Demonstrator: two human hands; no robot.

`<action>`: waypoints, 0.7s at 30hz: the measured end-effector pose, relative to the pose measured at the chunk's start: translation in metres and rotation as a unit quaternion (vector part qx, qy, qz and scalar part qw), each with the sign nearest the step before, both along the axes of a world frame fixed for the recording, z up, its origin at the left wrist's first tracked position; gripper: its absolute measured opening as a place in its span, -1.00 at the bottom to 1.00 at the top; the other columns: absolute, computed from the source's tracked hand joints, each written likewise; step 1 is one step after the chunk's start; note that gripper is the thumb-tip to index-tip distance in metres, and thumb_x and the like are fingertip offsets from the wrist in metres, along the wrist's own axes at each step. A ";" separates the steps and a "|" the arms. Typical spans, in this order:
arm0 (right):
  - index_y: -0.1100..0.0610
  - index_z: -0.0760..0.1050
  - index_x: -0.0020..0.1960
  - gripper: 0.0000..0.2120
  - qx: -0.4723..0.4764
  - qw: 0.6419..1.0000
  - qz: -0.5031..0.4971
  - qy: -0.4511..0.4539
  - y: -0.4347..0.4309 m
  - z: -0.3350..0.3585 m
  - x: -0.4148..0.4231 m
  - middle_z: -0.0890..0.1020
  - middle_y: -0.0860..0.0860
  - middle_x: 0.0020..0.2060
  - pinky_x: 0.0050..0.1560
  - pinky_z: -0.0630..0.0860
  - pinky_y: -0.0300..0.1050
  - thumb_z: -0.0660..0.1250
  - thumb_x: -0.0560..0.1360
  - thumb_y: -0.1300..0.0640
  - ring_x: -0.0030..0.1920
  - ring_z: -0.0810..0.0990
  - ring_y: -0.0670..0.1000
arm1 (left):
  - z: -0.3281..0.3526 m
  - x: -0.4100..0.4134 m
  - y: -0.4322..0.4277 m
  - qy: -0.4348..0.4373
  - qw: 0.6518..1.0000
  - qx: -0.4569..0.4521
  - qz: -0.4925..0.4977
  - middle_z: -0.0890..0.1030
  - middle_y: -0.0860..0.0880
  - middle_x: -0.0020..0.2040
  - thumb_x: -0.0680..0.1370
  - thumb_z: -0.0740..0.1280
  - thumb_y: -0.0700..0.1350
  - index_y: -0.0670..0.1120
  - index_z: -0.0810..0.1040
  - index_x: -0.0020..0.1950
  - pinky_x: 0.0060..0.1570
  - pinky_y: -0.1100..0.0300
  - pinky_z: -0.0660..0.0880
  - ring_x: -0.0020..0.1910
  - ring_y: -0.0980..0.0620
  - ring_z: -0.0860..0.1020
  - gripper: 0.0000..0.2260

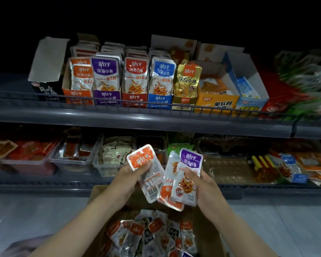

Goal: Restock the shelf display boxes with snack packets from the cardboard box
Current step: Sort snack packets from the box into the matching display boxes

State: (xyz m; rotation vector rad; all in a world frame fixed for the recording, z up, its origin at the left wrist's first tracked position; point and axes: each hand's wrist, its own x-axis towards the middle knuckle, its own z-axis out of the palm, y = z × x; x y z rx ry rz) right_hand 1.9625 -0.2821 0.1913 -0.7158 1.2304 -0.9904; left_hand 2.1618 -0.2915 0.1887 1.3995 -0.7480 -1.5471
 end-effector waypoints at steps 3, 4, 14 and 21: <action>0.15 0.52 0.21 -0.69 0.033 0.998 0.009 -0.051 -0.001 0.003 -0.003 0.68 0.14 0.04 0.18 0.51 0.24 0.36 0.49 0.11 0.06 0.66 0.18 | 0.000 0.000 -0.004 0.037 0.998 0.033 -0.039 0.68 -0.15 0.03 0.56 0.30 -0.04 -0.18 0.55 0.14 -0.01 0.06 0.53 0.00 -0.09 0.64 -0.73; 0.15 0.51 0.22 -0.67 0.039 0.997 0.021 -0.057 0.000 0.003 -0.003 0.67 0.15 0.06 0.18 0.51 0.24 0.36 0.48 0.10 0.07 0.65 0.19 | 0.001 -0.002 -0.003 0.031 0.996 0.042 -0.071 0.67 -0.16 0.05 0.54 0.30 -0.01 -0.20 0.53 0.18 0.05 0.01 0.53 0.02 -0.11 0.65 -0.68; 0.16 0.49 0.27 -0.63 0.051 0.984 0.130 -0.115 0.010 0.006 0.011 0.63 0.18 0.14 0.15 0.52 0.15 0.35 0.47 0.15 0.15 0.61 0.19 | 0.027 -0.015 0.007 0.061 0.974 0.035 -0.214 0.61 -0.09 0.21 0.10 0.46 0.42 -0.06 0.52 0.26 -0.07 0.27 0.54 0.18 -0.07 0.59 -0.13; 0.18 0.56 0.12 -0.76 -0.022 1.000 0.005 0.015 0.002 0.010 0.009 0.70 0.14 -0.03 0.03 0.60 0.17 0.38 0.47 0.17 -0.05 0.69 0.16 | 0.014 -0.007 0.009 0.051 0.984 0.096 -0.138 0.70 -0.15 -0.05 0.53 0.24 0.16 -0.11 0.63 0.03 0.10 -0.04 0.53 -0.05 -0.13 0.67 -0.62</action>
